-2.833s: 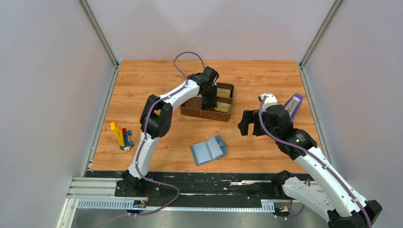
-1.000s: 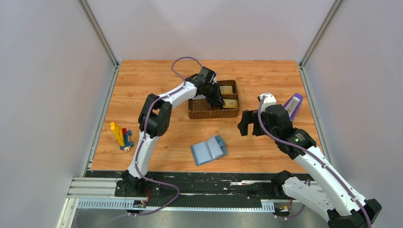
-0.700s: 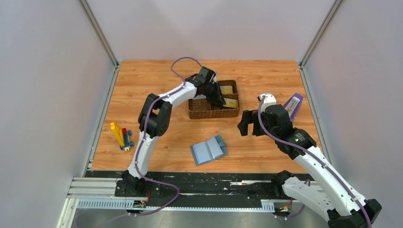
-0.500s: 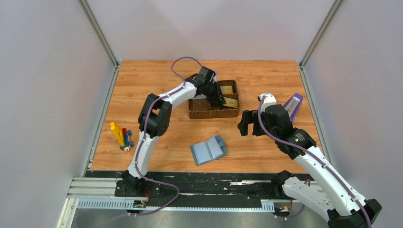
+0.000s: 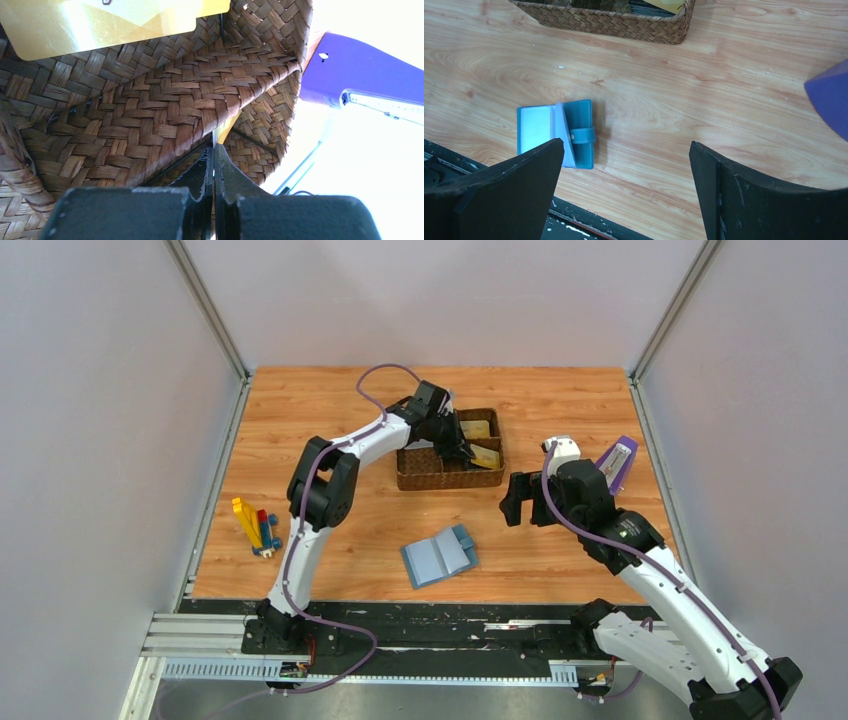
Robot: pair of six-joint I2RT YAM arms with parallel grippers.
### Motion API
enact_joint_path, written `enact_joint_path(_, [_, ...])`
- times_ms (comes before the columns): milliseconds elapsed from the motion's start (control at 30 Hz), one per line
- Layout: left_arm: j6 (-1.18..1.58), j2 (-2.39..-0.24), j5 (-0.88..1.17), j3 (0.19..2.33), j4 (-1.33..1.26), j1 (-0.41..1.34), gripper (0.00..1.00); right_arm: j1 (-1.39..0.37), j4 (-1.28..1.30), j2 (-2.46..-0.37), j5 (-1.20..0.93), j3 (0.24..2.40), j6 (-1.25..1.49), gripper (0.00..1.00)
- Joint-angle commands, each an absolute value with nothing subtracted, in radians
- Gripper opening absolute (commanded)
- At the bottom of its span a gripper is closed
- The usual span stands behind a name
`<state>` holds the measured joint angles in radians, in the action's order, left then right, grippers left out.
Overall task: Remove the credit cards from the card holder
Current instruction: Pick up the credit card from the storage box.
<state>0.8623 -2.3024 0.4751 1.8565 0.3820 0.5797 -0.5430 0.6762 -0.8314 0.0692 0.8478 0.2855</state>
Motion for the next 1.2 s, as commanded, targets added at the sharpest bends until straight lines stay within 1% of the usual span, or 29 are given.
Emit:
enact_joint_path(0, [0.882,-2.217,0.494,1.847,0.348,0.572,0.00,-0.546,0.635,-0.833,0.057,0.850,0.278,1.00])
enact_joint_path(1167, [0.897,-2.129,0.503,1.917,0.328,0.546,0.00,-0.547,0.617,-0.852,0.023,0.883,0.284,1.00])
